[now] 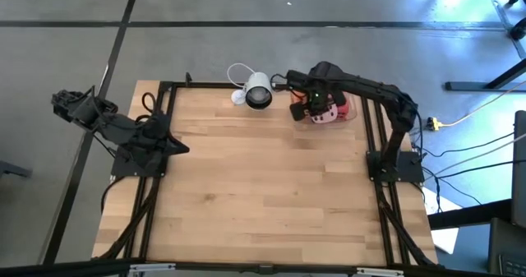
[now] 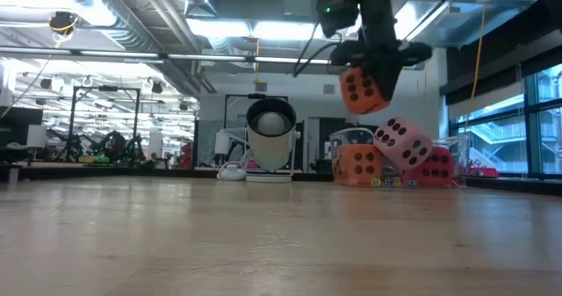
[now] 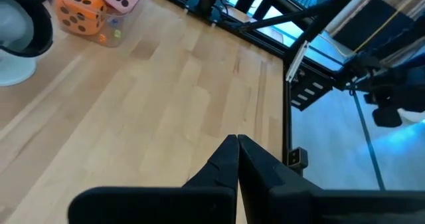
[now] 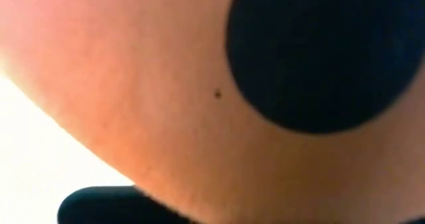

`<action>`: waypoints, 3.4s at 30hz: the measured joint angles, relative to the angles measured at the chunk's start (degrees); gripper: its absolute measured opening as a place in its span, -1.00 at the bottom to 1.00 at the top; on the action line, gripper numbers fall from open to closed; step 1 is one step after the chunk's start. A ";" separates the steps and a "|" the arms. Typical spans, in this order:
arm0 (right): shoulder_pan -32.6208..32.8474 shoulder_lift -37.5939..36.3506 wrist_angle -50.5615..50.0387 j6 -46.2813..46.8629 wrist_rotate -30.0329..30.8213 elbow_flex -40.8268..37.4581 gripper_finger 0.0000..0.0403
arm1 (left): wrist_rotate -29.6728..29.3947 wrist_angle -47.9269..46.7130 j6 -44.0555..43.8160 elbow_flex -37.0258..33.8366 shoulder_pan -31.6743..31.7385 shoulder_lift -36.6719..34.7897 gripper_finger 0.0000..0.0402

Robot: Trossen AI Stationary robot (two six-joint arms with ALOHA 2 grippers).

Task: Pick & Place Dice
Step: Put the large orange dice into the transparent container, then return to Home Position

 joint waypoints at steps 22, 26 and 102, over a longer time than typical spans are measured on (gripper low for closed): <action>-5.72 10.25 2.31 -16.01 -2.86 0.17 -1.00 | -6.03 0.02 -4.59 0.00 0.00 1.16 -0.98; -5.74 9.82 1.21 -17.27 -3.27 0.20 -1.00 | -6.60 0.02 -4.57 0.00 0.04 1.18 -0.98; 42.73 -51.89 8.98 17.87 34.77 -18.51 -0.11 | -10.59 22.96 14.78 -16.20 10.52 -4.47 -0.99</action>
